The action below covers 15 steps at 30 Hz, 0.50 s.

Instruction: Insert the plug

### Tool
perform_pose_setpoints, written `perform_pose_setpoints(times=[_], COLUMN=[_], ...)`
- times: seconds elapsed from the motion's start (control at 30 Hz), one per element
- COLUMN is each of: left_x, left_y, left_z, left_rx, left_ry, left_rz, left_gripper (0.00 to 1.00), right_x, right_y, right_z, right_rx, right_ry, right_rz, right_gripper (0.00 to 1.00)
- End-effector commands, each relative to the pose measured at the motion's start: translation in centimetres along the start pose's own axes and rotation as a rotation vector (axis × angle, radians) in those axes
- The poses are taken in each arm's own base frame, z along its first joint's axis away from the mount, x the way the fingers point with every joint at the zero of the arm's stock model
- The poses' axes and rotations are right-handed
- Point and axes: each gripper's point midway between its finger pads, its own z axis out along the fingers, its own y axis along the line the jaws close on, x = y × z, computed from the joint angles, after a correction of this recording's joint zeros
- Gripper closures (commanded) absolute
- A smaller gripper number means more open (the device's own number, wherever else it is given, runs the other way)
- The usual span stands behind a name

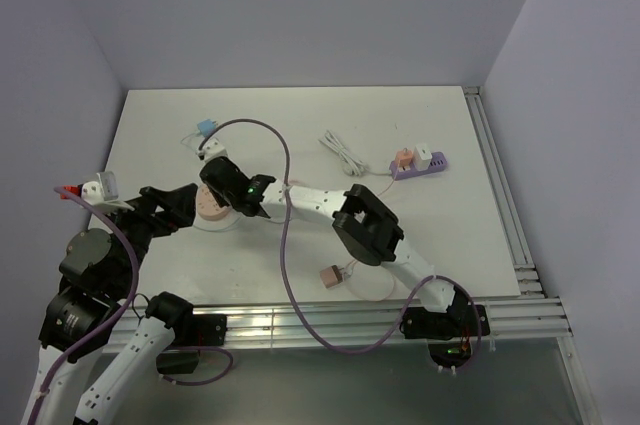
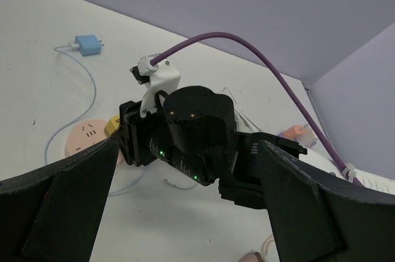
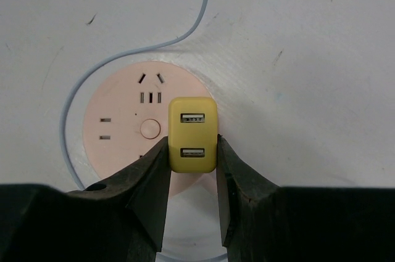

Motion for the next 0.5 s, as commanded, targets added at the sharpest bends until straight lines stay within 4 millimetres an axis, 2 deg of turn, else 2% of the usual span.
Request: perform_pose_setpoints(times=[0.0,0.03,0.1,0.17,0.2,0.23,0.33,0.47], left_x=[-0.5,-0.6,-0.7,-0.7,-0.7,-0.7,-0.7,-0.7], left_y=[-0.4,-0.4,-0.5,-0.5,-0.4,-0.4,-0.4,-0.4], left_z=[-0.2,-0.2,-0.4,-0.5,-0.5,-0.5,-0.6,-0.7], left_rx=[0.012,0.014,0.020,0.021,0.020,0.019,0.020,0.019], left_ry=[-0.010,-0.013,-0.019,-0.022,-0.023,-0.022,-0.020,-0.024], left_rz=[-0.023,-0.024,-0.028,-0.031,-0.031,-0.030,-0.030,-0.031], left_gripper=[0.01,0.01,0.00,0.00,0.01,0.01,0.00,0.01], right_x=[22.6,22.8,21.4,22.0,21.4,22.7,23.9,22.8], right_y=[-7.5,-7.9,-7.7,-7.6,-7.4,-7.8,-7.4,-6.9], right_z=[-3.7,-4.3,-4.1,-4.2,-3.7,-3.7,-3.0,-2.3], right_rx=[0.222,0.242,0.246,0.233,0.224,0.234,0.221,0.213], right_ry=[0.769,0.804,0.784,0.819,0.811,0.852,0.872,0.849], right_rz=[-0.265,-0.279,-0.287,-0.289,-0.276,-0.288,-0.284,-0.264], right_gripper=[1.00,1.00,1.00,1.00,1.00,1.00,1.00,1.00])
